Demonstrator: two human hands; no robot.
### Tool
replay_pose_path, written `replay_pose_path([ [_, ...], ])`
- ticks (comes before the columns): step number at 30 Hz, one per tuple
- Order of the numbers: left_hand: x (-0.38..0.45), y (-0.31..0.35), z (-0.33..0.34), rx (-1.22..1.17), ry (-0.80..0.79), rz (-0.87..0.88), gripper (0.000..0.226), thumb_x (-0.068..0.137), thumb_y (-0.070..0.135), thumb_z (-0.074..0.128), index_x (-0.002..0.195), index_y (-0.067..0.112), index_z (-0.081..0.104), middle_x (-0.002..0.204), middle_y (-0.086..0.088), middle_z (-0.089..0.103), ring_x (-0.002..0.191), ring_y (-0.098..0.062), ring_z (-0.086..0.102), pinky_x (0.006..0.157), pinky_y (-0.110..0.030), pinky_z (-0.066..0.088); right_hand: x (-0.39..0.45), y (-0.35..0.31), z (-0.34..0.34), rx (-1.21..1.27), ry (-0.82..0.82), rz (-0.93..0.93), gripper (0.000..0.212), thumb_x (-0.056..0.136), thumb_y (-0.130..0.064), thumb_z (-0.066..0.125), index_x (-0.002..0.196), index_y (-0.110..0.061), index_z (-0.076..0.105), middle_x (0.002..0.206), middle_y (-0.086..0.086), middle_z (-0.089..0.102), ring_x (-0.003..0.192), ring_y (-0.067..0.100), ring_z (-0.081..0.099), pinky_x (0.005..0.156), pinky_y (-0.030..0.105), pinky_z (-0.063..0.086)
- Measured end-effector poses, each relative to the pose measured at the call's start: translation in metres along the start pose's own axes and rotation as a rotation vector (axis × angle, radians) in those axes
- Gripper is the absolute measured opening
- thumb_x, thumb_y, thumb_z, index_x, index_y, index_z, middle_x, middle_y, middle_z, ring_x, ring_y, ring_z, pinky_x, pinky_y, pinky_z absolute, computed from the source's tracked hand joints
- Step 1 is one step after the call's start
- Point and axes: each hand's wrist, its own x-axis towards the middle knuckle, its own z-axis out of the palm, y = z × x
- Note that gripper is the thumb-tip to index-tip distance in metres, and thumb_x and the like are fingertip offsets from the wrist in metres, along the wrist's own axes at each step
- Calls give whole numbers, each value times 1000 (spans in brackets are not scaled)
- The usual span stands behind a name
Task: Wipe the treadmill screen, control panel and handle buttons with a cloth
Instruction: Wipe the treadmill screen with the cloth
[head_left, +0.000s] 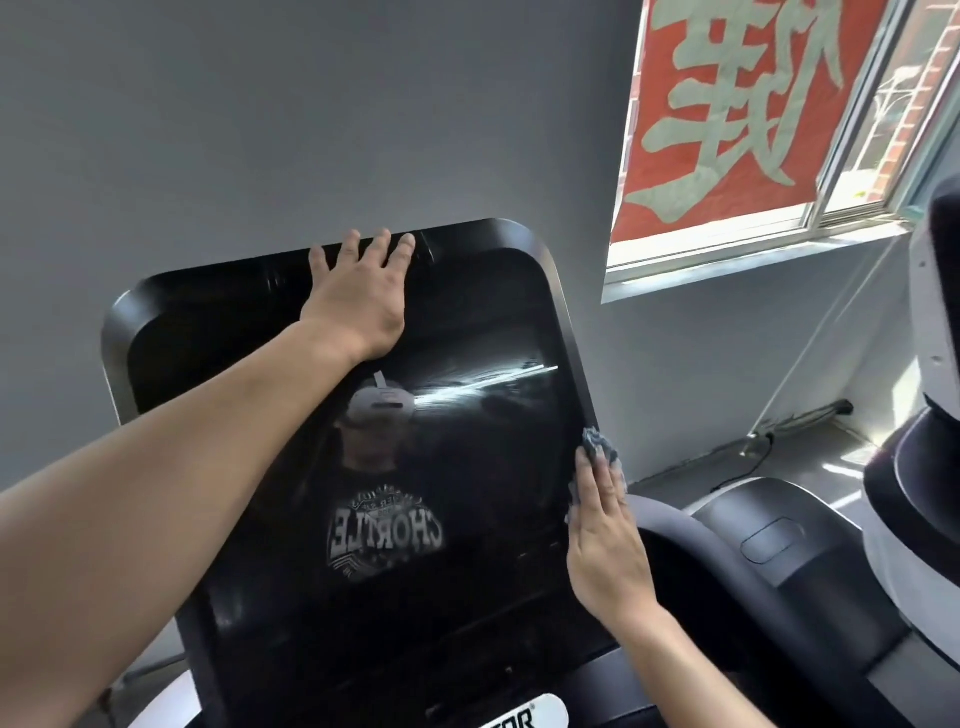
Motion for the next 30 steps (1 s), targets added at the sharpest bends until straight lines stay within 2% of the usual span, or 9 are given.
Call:
replay_pose_path([
  [2,0,0,0,-5,6,1,74,101,9,34,168,25,7,175,-7,10,160,-39,5,124,-69,4,-18,6,4,-9,-20,36,90,98,8,42,168,-30,0,176,-12,-5,162,12,-11,132,43,11],
  [5,0,0,-1,-16,-1,3,73,101,9,34,168,25,8,175,-7,10,160,-39,5,125,-68,3,-43,10,4,-38,-43,69,101,88,14,35,167,-34,-5,175,-18,-6,163,13,-8,132,42,13],
  [8,-2,1,-2,-18,-5,1,73,102,9,34,168,25,6,175,-6,8,161,-38,3,125,-68,3,-35,9,-3,-6,-47,71,94,93,11,31,167,-32,-5,176,-15,-2,162,8,-4,132,35,11],
  [11,-3,1,-3,-23,-12,0,75,102,8,33,168,26,4,176,-6,6,161,-37,1,125,-66,0,25,0,-15,27,-22,65,80,101,5,32,168,-23,0,177,-4,7,162,7,4,130,26,9],
  [16,-5,1,-8,-26,-28,2,79,99,4,35,168,26,4,176,-5,4,161,-36,-1,126,-65,-2,94,-26,-23,16,-6,72,74,101,1,33,168,-11,5,177,2,7,163,16,8,131,37,19],
  [19,-6,1,-9,-27,-39,8,82,98,3,37,168,26,3,176,-5,3,161,-36,-2,127,-65,-1,61,-19,-13,7,14,119,74,99,5,35,168,-7,9,176,6,11,162,20,11,131,38,20],
  [22,-7,0,-5,-26,-41,5,78,100,7,36,168,27,1,176,-4,2,161,-36,-3,127,-65,-2,11,0,1,-35,31,137,71,97,2,45,163,2,19,170,20,24,158,35,25,129,45,26],
  [26,-9,2,-1,-24,-45,2,67,108,24,29,167,25,-3,176,-3,-3,161,-35,-7,126,-64,-5,-16,9,8,-14,-18,259,75,96,10,36,166,-2,9,174,15,15,162,27,16,131,35,17],
  [30,-21,2,1,-2,-57,16,67,110,36,25,167,21,-8,176,-1,-12,160,-32,-15,127,-61,-8,-17,-3,7,-37,-14,316,75,97,9,33,166,-3,9,175,14,14,162,25,14,131,38,17],
])
